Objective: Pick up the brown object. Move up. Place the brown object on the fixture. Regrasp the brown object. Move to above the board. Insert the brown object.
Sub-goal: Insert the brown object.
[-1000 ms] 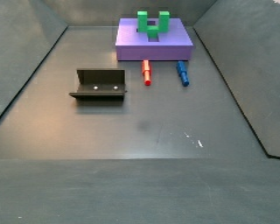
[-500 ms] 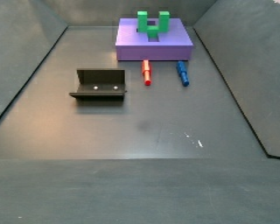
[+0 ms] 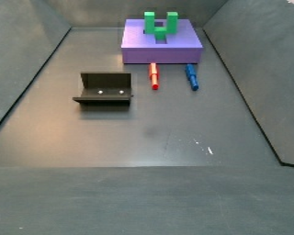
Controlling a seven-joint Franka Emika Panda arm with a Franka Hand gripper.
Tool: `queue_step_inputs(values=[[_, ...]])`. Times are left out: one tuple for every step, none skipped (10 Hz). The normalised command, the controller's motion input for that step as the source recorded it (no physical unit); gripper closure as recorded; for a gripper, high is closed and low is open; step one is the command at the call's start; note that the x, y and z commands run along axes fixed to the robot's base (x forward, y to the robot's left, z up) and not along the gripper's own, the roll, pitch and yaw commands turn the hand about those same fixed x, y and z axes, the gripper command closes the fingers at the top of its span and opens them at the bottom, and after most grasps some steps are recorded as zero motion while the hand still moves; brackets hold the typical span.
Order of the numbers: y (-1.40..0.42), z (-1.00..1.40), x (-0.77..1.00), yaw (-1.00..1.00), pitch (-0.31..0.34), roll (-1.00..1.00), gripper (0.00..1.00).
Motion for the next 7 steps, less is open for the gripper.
queue_step_inputs(values=[[0.00, -0.47, 0.17, -0.52, 0.130, 0.31, 1.00], [0.00, -0.33, 0.12, -0.50, 0.150, 0.35, 1.00], [0.00, -0.32, 0.11, -0.47, 0.153, 0.36, 1.00], [0.00, -0.37, 0.04, -0.38, 0.110, 0.31, 1.00], [0.00, -0.45, 0.00, -0.10, 0.027, 0.29, 1.00], [0.00, -0.50, 0.00, -0.05, 0.000, 0.20, 1.00], [0.00, -0.53, 0.00, -0.03, 0.000, 0.08, 1.00]])
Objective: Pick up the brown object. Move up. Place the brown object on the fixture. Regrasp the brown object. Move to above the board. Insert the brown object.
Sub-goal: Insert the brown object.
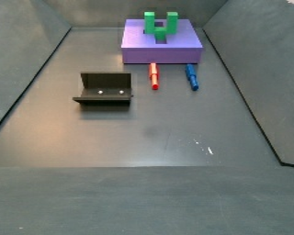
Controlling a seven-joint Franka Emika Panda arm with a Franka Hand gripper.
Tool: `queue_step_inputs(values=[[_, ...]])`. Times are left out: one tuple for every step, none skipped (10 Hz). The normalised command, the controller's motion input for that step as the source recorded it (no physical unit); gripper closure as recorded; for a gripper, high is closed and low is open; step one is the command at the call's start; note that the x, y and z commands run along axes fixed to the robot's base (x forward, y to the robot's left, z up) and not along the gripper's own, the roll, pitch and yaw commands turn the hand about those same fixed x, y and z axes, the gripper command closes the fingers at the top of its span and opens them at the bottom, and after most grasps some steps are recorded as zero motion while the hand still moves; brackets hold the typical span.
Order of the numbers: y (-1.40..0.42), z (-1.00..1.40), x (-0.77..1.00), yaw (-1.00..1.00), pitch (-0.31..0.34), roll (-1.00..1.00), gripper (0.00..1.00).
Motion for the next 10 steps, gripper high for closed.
queue_step_inputs(values=[[0.00, -0.49, 0.01, 0.00, 0.000, -0.01, 1.00], [0.00, -0.43, 0.09, 0.00, 0.000, -0.03, 1.00], [0.02, -0.39, 0.07, 0.00, 0.000, 0.00, 1.00], [0.01, -0.32, 0.12, 0.00, 0.000, 0.00, 1.00], [0.00, -0.28, 0.14, 0.00, 0.000, 0.00, 1.00], [0.00, -0.24, 0.21, 0.00, 0.000, -0.05, 1.00], [0.00, -0.25, 0.16, 0.00, 0.000, -0.09, 1.00], [0.01, -0.27, 0.13, 0.00, 0.000, -0.07, 1.00], [0.04, -0.27, 0.10, 0.00, 0.000, -0.04, 1.00], [0.03, -0.27, 0.06, 0.01, -0.003, -0.02, 1.00]])
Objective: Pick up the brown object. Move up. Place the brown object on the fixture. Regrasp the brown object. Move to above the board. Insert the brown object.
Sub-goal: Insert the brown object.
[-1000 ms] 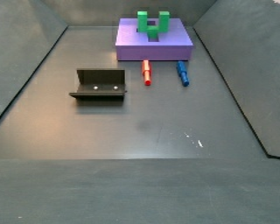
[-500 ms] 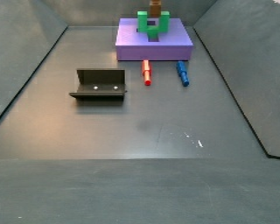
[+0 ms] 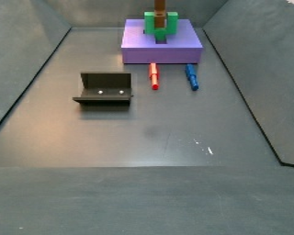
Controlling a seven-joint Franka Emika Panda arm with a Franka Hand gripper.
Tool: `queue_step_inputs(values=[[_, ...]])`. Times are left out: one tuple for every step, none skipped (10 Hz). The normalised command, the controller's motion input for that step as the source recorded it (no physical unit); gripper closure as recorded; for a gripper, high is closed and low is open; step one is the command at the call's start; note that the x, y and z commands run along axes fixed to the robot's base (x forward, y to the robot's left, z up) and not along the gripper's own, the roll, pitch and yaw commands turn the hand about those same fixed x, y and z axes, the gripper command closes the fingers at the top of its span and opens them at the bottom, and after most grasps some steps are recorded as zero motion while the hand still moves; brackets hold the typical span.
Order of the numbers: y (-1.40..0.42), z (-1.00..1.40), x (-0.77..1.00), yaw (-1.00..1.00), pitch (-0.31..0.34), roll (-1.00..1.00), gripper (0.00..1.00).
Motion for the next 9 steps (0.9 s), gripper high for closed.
queue_step_inputs(values=[[0.03, -0.29, 0.05, 0.02, -0.010, -0.02, 1.00], [0.02, -0.30, 0.04, 0.02, -0.017, -0.02, 1.00], [0.01, -0.28, 0.07, 0.03, -0.011, -0.02, 1.00], [0.01, -0.27, 0.06, 0.03, -0.010, -0.01, 1.00], [0.00, -0.28, 0.05, 0.03, -0.006, 0.00, 1.00], [0.01, -0.26, 0.00, 0.06, -0.020, 0.00, 1.00], [0.01, -0.09, -0.26, 0.14, -0.063, -0.02, 1.00], [0.00, 0.00, -0.25, 0.15, -0.091, -0.10, 1.00], [0.00, -0.04, -0.16, 0.14, -0.104, -0.11, 1.00]])
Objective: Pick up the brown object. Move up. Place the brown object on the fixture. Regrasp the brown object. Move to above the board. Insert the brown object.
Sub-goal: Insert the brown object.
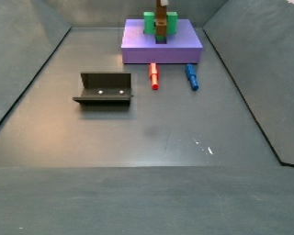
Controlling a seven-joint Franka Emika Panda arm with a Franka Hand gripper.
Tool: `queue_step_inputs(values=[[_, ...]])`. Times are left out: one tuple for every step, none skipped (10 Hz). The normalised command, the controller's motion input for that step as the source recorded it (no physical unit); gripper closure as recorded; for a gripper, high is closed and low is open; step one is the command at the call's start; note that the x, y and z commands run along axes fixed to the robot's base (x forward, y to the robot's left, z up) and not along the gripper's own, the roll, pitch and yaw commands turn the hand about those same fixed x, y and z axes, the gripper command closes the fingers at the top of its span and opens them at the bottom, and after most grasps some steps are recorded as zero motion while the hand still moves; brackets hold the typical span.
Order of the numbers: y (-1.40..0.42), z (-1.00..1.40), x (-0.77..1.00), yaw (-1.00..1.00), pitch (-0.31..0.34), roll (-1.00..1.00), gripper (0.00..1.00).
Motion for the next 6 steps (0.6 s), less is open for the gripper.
queue_step_inputs(values=[[0.00, -0.11, -0.04, 0.16, -0.097, -0.08, 1.00], [0.00, -0.16, 0.00, 0.11, -0.043, -0.05, 1.00], [0.00, -0.31, 0.00, 0.07, -0.034, 0.00, 1.00], [0.00, -0.39, 0.00, 0.07, -0.010, 0.00, 1.00], [0.00, -0.39, 0.00, 0.05, -0.017, 0.00, 1.00], [0.00, -0.32, 0.03, 0.02, -0.011, 0.00, 1.00]])
